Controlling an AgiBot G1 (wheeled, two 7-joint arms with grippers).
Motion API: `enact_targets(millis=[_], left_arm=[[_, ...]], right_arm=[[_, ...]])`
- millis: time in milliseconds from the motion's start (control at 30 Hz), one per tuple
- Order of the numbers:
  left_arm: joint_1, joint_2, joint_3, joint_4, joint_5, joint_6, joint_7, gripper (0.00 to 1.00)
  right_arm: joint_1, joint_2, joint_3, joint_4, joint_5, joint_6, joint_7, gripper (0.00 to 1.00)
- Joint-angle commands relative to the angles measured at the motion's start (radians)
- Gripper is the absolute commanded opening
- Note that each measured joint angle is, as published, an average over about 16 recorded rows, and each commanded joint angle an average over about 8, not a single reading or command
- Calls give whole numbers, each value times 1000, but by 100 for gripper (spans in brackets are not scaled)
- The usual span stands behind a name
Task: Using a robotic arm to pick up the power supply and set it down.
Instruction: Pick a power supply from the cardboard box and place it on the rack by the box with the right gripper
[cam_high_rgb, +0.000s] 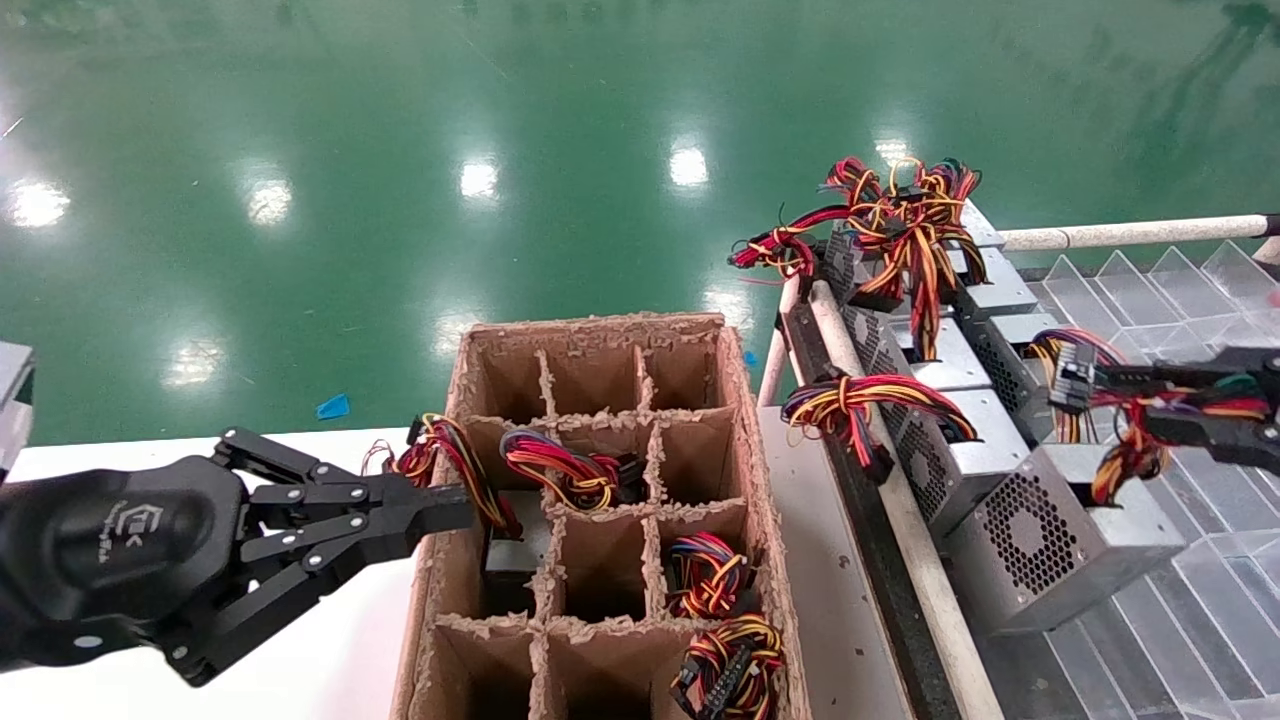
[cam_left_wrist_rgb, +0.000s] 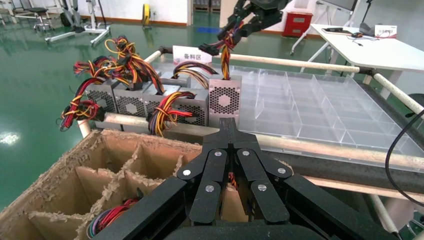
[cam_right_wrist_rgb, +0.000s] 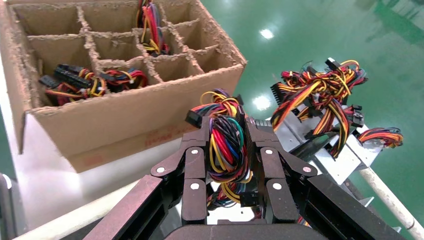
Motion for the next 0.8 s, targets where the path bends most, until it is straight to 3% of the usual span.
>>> enact_targets(millis=[33, 300, 667, 700, 800], left_arm=[[0, 0, 0, 0, 0, 0, 0, 0], [0, 0, 0, 0, 0, 0, 0, 0], [0, 0, 0, 0, 0, 0, 0, 0], [0, 0, 0, 0, 0, 0, 0, 0], [0, 0, 0, 0, 0, 0, 0, 0]], right_arm=[[-10, -22, -4, -45, 10, -7, -25, 0], [-69, -87, -32, -117, 67, -20, -85, 0], [-82, -142, -65, -110, 44, -4, -100, 0], [-82, -148, -67, -106, 39, 0, -100, 3], [-79, -165, -74, -93, 20, 13, -97, 38]])
